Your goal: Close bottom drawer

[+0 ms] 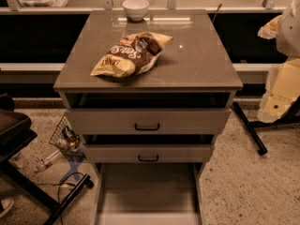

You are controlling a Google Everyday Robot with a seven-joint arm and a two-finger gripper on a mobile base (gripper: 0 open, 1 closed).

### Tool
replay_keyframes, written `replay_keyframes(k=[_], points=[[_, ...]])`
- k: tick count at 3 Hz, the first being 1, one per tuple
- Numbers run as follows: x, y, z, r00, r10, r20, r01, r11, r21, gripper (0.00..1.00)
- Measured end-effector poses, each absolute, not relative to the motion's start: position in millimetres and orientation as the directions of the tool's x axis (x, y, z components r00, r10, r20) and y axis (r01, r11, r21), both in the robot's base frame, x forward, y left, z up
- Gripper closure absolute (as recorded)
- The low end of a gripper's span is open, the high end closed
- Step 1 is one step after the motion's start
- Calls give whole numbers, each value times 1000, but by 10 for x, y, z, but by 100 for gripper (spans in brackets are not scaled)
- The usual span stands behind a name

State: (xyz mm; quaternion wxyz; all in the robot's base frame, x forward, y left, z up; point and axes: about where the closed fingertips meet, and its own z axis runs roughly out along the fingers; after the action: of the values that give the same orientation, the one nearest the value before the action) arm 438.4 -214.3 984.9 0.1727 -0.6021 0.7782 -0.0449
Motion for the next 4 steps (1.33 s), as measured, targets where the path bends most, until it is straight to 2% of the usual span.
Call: replay_keyframes(k=[2,4], points=[[4394,-2150,9823,-232,-948,-217,-917,287,-275,0],[4140,-2387,8810,-330,-858,-393,-887,424,-181,0]])
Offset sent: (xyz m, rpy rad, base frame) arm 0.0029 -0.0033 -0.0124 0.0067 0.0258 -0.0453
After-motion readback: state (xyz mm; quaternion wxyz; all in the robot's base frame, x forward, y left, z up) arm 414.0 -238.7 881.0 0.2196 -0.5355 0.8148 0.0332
